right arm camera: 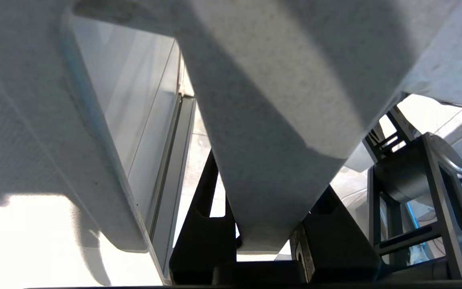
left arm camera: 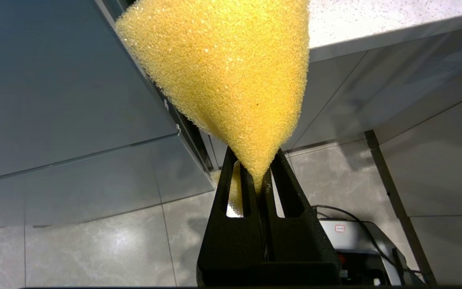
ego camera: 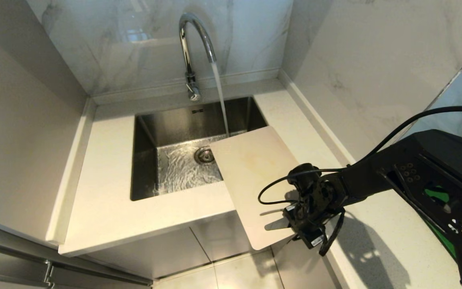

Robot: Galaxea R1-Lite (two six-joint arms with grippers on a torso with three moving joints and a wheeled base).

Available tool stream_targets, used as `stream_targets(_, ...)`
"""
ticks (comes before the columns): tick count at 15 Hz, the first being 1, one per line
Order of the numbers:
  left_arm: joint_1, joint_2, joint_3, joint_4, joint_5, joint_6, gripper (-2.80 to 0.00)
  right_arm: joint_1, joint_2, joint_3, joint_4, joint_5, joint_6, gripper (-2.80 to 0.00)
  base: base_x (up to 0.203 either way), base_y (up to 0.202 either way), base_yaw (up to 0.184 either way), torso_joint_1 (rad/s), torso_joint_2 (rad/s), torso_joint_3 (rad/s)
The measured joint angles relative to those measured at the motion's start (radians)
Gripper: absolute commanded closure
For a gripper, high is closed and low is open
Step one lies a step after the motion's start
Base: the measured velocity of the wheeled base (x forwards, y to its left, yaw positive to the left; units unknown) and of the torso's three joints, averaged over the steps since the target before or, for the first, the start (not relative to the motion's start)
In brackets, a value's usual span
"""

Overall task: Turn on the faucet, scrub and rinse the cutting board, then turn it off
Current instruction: Pick up the cutting board

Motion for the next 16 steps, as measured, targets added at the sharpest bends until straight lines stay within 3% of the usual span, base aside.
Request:
stream_targets(6, 0.0, 0.0, 0.0, 0.0, 0.001, 0.0, 0.0, 0.0, -0.024, 0.001, 0.007, 0.005, 0.002, 0.0, 0.0, 0.0, 0.0, 0.0, 0.0, 0.0)
stream_targets(16, 0.0, 0.0, 0.0, 0.0, 0.0, 0.0, 0.0, 0.03, -0.308, 0.008, 0.265, -0.004, 0.012, 0.0, 0.0, 0.0, 0.0, 0.0, 0.0, 0.0)
